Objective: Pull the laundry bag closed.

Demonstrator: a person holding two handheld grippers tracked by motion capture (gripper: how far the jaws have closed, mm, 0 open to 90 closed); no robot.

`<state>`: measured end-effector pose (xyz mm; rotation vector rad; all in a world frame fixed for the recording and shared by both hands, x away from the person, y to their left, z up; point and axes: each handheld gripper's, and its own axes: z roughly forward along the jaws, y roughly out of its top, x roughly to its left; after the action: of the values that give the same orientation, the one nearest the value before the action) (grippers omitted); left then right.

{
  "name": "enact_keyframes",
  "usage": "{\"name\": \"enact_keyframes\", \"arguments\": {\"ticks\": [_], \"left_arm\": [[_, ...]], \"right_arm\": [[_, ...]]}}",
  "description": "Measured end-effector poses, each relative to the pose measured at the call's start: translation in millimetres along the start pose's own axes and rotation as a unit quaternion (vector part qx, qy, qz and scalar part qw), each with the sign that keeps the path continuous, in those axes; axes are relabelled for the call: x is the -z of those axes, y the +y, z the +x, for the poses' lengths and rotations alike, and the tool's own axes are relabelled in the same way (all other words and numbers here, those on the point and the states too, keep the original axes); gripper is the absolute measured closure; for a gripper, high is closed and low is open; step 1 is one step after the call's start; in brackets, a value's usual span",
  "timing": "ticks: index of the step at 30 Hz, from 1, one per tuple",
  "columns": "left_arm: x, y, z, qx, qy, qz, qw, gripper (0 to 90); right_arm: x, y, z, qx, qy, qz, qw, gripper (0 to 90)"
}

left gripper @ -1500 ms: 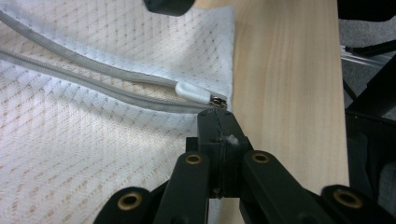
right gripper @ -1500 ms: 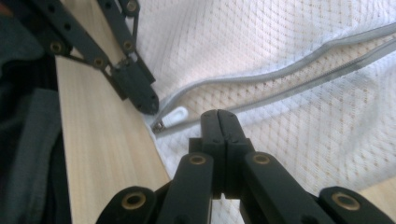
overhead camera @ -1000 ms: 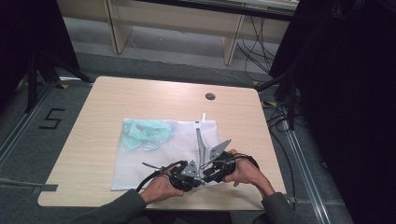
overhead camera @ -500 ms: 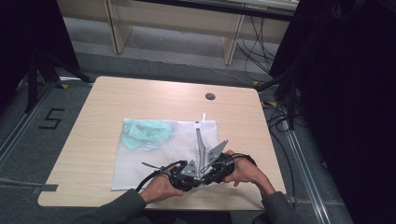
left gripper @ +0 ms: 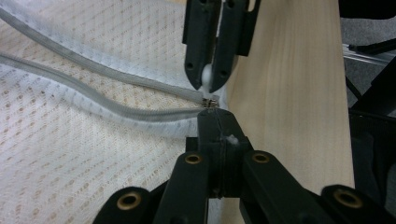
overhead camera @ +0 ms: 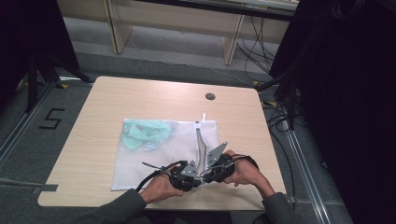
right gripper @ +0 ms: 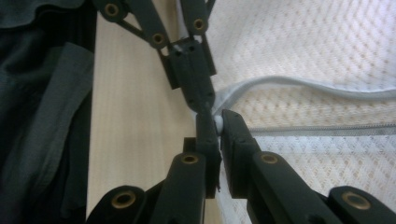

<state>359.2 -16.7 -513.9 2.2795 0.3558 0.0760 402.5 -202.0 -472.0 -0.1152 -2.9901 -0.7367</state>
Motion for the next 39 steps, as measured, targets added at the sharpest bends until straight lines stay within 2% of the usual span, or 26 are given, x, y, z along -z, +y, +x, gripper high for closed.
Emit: {"name": "enact_keyframes", "arguments": {"ticks": [2,4,6,7,10,11,13,14,15,17,19,20,21,22,24,25,26,27,28,31,32,33,35,37,38,39], "left_arm": [[-0.1,-0.4,-0.3,0.006,0.001,-0.002,1.0,89.6],[-0.1,-0.6,-0.6,0.009,0.001,-0.003,1.0,89.6],[0.2,-0.4,0.4,0.001,0.001,-0.002,1.0,89.6],[-1.2,-0.9,-0.7,0.015,-0.001,-0.01,0.9998,89.7],[-0.5,-1.2,-1.0,0.018,-0.001,-0.006,0.9998,89.7],[-0.7,-1.0,-0.9,0.015,0.0,-0.006,0.9999,89.6],[0.4,0.3,0.3,0.001,0.002,0.006,1.0,89.6],[0.5,0.4,0.1,0.0,0.003,0.005,1.0,89.6],[0.0,0.3,-0.7,-0.001,0.007,0.0,1.0,88.8],[0.2,0.9,-0.5,-0.022,0.019,-0.003,0.9996,82.2],[2.9,2.4,-0.5,-0.025,0.026,-0.008,0.9993,80.7],[6.7,4.5,-0.4,-0.035,0.03,-0.002,0.9989,79.7],[9.3,6.2,-0.1,-0.047,0.033,0.005,0.9983,78.1],[9.4,6.8,-2.7,-0.037,0.041,-0.008,0.9985,77.3],[12.1,8.1,-2.9,-0.041,0.059,-0.008,0.9974,75.2],[12.9,8.3,-3.0,-0.038,0.065,-0.009,0.9971,73.4],[13.2,8.3,-3.6,-0.039,0.07,-0.013,0.9967,72.6],[13.7,9.0,-4.3,-0.04,0.066,-0.012,0.9969,72.4],[12.9,8.8,-5.9,-0.042,0.068,-0.016,0.9967,71.8],[7.6,7.8,-10.0,-0.054,0.089,0.006,0.9945,67.2],[6.4,7.4,-10.5,-0.059,0.099,0.011,0.9933,66.1],[5.9,7.4,-10.8,-0.066,0.109,0.015,0.9917,67.0],[6.1,8.5,-11.2,-0.084,0.117,0.017,0.9894,71.0],[4.5,8.6,-13.4,-0.086,0.118,0.006,0.9893,76.1],[3.7,8.1,-14.3,-0.081,0.115,0.004,0.9901,78.6],[3.7,8.2,-14.3,-0.086,0.114,0.005,0.9897,81.1]], "right_arm": [[-1.1,0.6,0.4,-0.001,-0.007,0.001,1.0,87.0],[-2.0,1.1,2.8,-0.03,-0.006,-0.003,0.9995,86.9],[-2.2,0.7,1.2,-0.025,-0.009,-0.006,0.9996,87.0],[-2.1,0.6,1.6,-0.032,-0.012,-0.006,0.9994,87.0],[-3.0,1.0,1.0,-0.037,-0.01,-0.006,0.9992,87.0],[-4.2,1.1,0.1,-0.031,-0.012,-0.006,0.9994,87.0],[-3.0,0.3,0.2,-0.041,-0.004,-0.006,0.9991,87.0],[-1.7,-0.5,-0.9,-0.036,-0.005,-0.01,0.9993,87.0],[-0.1,-1.7,-1.0,-0.043,-0.001,-0.015,0.999,86.9],[3.6,-4.5,-0.6,-0.047,0.003,-0.022,0.9987,87.0],[8.3,-6.7,1.9,-0.061,0.013,-0.037,0.9974,87.0],[10.5,-8.3,-0.2,-0.054,0.007,-0.037,0.9978,87.0],[12.5,-9.3,0.3,-0.072,0.004,-0.044,0.9964,86.9],[13.9,-10.3,-0.2,-0.083,0.005,-0.046,0.9954,87.0],[15.3,-11.4,-2.8,-0.093,-0.002,-0.054,0.9942,87.0],[16.3,-11.4,-3.1,-0.104,0.003,-0.057,0.9929,87.0],[16.4,-11.0,-2.8,-0.116,-0.002,-0.055,0.9917,86.9],[16.4,-10.3,-4.5,-0.108,-0.003,-0.062,0.9922,86.9],[16.5,-9.5,-4.2,-0.115,0.002,-0.067,0.9911,87.0],[17.9,-6.3,-4.3,-0.13,-0.001,-0.072,0.9888,87.0],[17.6,-5.2,-5.7,-0.12,-0.002,-0.074,0.9899,86.9],[17.5,-4.0,-5.2,-0.126,0.007,-0.073,0.9893,87.0],[17.6,-2.0,-4.9,-0.124,-0.005,-0.076,0.9894,86.9],[16.6,-1.1,-4.9,-0.124,-0.001,-0.075,0.9895,86.9],[16.2,-0.9,-4.8,-0.126,0.009,-0.07,0.9895,87.0],[16.6,-0.9,-6.3,-0.119,0.004,-0.068,0.9906,86.9]]}}
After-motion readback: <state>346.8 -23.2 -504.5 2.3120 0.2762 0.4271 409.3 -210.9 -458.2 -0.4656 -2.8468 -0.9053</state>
